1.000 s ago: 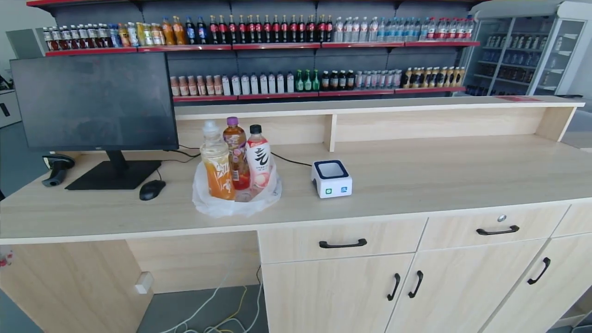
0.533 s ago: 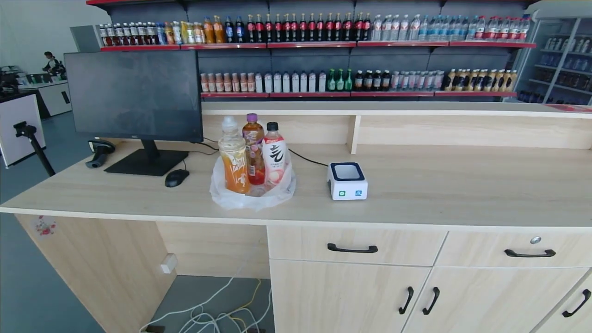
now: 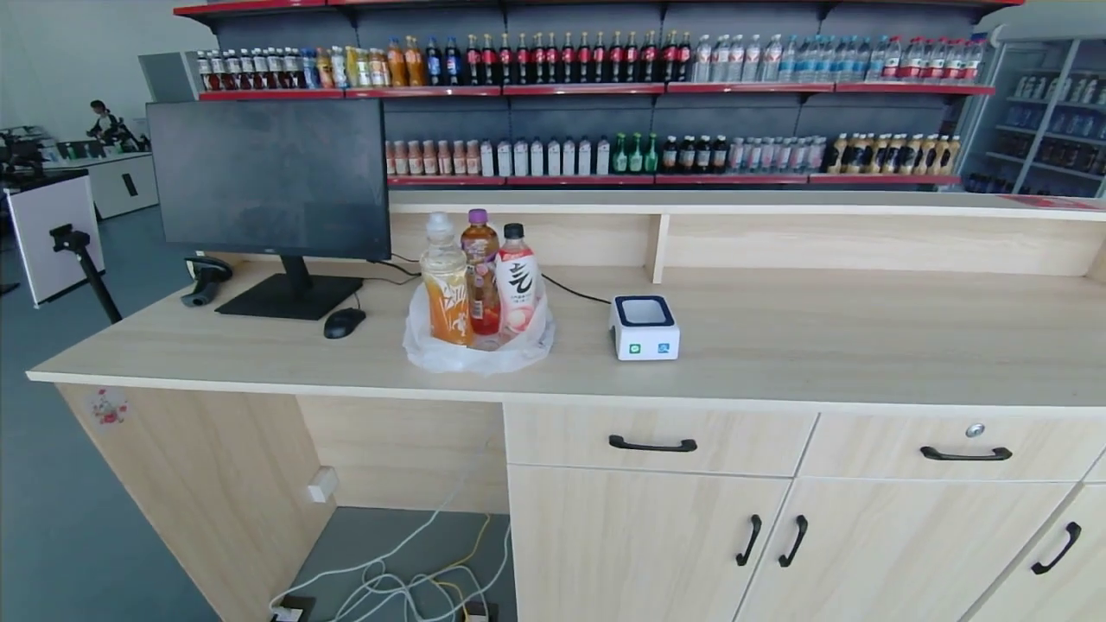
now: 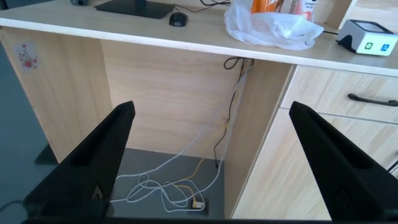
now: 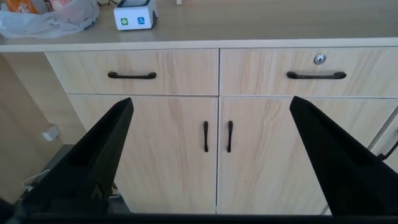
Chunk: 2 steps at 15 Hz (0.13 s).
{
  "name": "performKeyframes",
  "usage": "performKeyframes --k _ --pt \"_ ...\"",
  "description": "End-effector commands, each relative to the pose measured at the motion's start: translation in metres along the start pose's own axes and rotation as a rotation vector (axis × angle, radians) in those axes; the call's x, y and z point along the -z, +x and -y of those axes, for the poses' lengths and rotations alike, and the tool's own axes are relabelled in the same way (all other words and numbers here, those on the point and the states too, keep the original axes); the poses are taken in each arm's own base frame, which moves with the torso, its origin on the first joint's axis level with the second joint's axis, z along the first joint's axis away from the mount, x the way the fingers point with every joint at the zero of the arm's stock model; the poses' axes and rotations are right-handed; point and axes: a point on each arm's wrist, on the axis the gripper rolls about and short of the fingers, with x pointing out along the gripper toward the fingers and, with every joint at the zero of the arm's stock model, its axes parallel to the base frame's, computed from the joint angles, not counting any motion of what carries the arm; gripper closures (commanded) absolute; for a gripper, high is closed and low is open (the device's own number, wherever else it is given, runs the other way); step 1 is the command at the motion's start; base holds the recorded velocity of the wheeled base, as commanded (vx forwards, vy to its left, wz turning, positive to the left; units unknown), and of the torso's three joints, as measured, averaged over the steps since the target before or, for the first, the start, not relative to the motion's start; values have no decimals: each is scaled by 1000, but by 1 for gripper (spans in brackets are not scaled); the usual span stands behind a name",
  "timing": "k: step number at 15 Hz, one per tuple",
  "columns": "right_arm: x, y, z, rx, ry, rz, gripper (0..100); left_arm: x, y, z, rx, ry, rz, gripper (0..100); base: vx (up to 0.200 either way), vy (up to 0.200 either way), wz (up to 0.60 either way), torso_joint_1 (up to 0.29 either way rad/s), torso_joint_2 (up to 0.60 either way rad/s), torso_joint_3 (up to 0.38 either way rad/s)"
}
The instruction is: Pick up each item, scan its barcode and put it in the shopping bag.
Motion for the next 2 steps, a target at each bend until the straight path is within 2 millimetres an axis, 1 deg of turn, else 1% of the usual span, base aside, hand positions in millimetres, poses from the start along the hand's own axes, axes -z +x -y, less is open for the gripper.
performKeyframes --k 1,2 --pt "0 0 0 1 0 -3 0 0 0 0 -1 0 0 0 0 0 0 0 0 0" --pt "0 0 0 -1 1 -3 0 0 0 0 -1 0 0 0 0 0 0 0 0 0"
